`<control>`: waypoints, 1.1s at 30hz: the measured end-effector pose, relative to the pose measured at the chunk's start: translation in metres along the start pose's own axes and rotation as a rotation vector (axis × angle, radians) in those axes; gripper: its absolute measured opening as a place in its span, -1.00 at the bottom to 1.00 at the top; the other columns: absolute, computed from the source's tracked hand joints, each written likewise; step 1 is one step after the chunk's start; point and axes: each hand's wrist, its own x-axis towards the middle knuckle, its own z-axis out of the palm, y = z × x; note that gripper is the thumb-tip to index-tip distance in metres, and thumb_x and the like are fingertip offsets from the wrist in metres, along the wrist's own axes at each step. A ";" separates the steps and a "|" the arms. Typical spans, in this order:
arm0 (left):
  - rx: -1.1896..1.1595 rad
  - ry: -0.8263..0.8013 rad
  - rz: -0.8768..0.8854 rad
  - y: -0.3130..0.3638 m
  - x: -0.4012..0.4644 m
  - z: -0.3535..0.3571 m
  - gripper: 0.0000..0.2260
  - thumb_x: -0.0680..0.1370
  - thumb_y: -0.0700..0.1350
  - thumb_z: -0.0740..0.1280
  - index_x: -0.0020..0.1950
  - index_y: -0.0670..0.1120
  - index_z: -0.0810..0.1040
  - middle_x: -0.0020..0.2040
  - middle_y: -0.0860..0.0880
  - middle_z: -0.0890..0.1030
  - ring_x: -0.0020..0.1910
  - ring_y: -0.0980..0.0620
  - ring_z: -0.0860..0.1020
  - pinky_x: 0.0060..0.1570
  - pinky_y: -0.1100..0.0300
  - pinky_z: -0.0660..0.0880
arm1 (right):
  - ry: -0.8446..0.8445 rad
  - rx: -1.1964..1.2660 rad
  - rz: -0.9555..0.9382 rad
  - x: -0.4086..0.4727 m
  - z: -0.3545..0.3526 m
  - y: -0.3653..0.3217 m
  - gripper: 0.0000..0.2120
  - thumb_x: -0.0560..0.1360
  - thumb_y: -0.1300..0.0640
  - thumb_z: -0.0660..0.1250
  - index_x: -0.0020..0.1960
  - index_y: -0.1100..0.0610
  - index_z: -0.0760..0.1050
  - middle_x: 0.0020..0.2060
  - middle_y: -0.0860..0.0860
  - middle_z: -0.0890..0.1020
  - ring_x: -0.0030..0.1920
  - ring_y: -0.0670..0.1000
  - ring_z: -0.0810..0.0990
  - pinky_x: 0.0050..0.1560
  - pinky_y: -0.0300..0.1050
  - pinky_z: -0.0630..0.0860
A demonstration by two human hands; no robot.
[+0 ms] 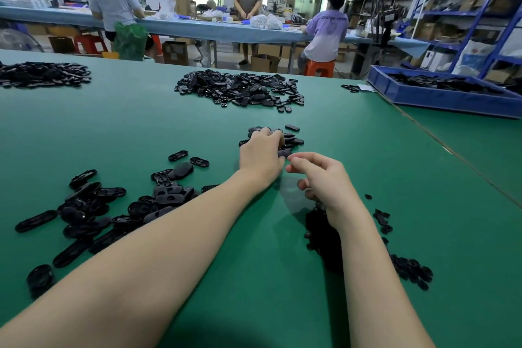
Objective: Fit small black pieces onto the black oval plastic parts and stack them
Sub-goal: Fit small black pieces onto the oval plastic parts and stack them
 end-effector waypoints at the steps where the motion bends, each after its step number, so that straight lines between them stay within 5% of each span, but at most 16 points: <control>1: -0.020 -0.006 0.001 0.000 -0.004 0.000 -0.73 0.52 -0.03 0.40 0.20 -0.01 0.51 0.16 -0.02 0.52 0.21 -0.06 0.46 0.02 0.05 0.46 | -0.007 0.003 0.005 0.000 0.000 0.000 -0.90 0.58 0.15 0.38 -0.04 0.04 0.68 -0.25 -0.10 0.74 -0.46 -0.10 0.42 -0.45 -0.31 0.32; 11: -0.279 -0.139 0.083 -0.022 -0.049 -0.049 -0.88 0.53 -0.02 0.42 0.06 0.08 0.60 0.01 0.10 0.55 -0.09 0.09 0.53 0.04 0.15 0.51 | -0.015 -0.056 0.001 0.000 0.005 0.002 -0.95 0.58 0.11 0.40 -0.02 0.04 0.65 -0.27 -0.09 0.74 -0.49 -0.12 0.43 -0.49 -0.34 0.33; 14: -0.375 -0.174 0.066 -0.036 -0.053 -0.072 -0.94 0.56 -0.07 0.39 -0.04 0.09 0.64 -0.09 0.19 0.62 -0.27 0.31 0.53 -0.17 0.50 0.42 | -0.027 -0.127 -0.003 -0.001 0.009 0.001 -0.94 0.57 0.08 0.40 0.01 0.03 0.64 -0.25 -0.11 0.74 -0.49 -0.12 0.44 -0.46 -0.32 0.34; 16: -0.419 -0.157 0.015 -0.044 -0.053 -0.083 -0.91 0.58 -0.05 0.37 -0.04 0.08 0.67 -0.10 0.19 0.65 -0.28 0.39 0.52 -0.25 0.56 0.36 | -0.053 -0.172 -0.010 -0.003 0.012 0.000 -0.94 0.57 0.07 0.39 0.01 0.02 0.63 -0.24 -0.11 0.75 -0.49 -0.12 0.45 -0.47 -0.32 0.35; 19: -0.349 -0.232 -0.039 -0.057 -0.054 -0.091 -0.90 0.60 0.00 0.35 -0.01 0.09 0.67 -0.07 0.15 0.66 -0.20 0.31 0.55 -0.19 0.48 0.40 | -0.098 -0.252 -0.022 -0.005 0.016 0.000 -0.96 0.58 0.08 0.39 0.02 0.01 0.62 -0.22 -0.09 0.75 -0.48 -0.12 0.47 -0.48 -0.34 0.36; 23: -0.126 -0.309 -0.088 -0.069 -0.055 -0.094 -0.90 0.57 -0.06 0.34 -0.10 0.13 0.61 -0.07 0.13 0.66 -0.06 0.07 0.60 0.11 0.13 0.55 | -0.150 -0.375 -0.018 -0.006 0.017 -0.002 -0.94 0.57 0.05 0.39 0.04 -0.04 0.59 -0.20 -0.13 0.75 -0.44 -0.12 0.52 -0.39 -0.31 0.39; 33: -0.070 -0.463 -0.115 -0.065 -0.060 -0.094 -0.91 0.46 -0.16 0.44 -0.13 0.03 0.67 -0.10 0.05 0.67 -0.08 0.00 0.66 0.02 0.10 0.62 | -0.178 -0.407 0.000 -0.007 0.009 -0.005 -0.92 0.57 0.02 0.39 0.06 -0.04 0.59 -0.18 -0.14 0.76 -0.41 -0.13 0.55 -0.30 -0.18 0.42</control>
